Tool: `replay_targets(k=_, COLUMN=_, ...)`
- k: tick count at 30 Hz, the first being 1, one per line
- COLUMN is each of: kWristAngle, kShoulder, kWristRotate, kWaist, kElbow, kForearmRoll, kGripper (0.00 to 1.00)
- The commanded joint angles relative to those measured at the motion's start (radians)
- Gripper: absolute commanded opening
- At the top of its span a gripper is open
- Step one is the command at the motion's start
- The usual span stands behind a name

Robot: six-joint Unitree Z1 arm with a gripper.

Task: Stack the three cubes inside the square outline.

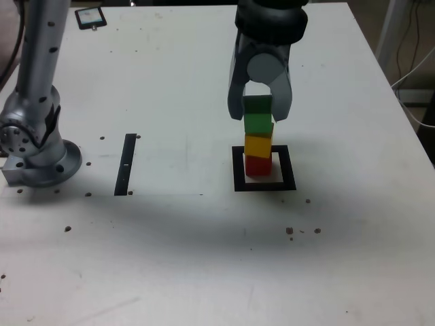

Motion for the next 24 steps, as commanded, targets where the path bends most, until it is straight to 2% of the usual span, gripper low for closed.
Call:
replay_targets(k=1, kWristAngle=0.001, kShoulder=0.007, kWristRotate=0.002, kWaist=0.002, kElbow=-0.003, kForearmRoll=-0.002, kGripper=0.13)
replay_targets(k=11, kWristAngle=-0.003, kShoulder=0.011, kWristRotate=0.005, kWaist=0.002, kElbow=-0.010, kForearmRoll=0.003, kGripper=0.20)
replay_targets(k=13, kWristAngle=-0.006, kShoulder=0.010, kWristRotate=0.006, kWaist=0.002, kElbow=-0.011, kForearmRoll=0.007, kGripper=0.25)
replay_targets(k=15, kWristAngle=-0.012, kShoulder=0.008, kWristRotate=0.008, kWaist=0.001, kElbow=-0.010, kForearmRoll=0.009, kGripper=0.35)
replay_targets(k=20, kWristAngle=-0.025, kShoulder=0.002, kWristRotate=0.021, kWaist=-0.005, kElbow=-0.011, kForearmRoll=0.011, kGripper=0.83)
replay_targets(k=22, kWristAngle=-0.028, kShoulder=-0.003, kWristRotate=0.022, kWaist=-0.008, kElbow=-0.009, kForearmRoll=0.014, kGripper=0.92)
replay_targets(k=24, kWristAngle=-0.031, kShoulder=-0.009, kWristRotate=0.022, kWaist=-0.010, kElbow=-0.006, kForearmRoll=0.017, kGripper=0.96)
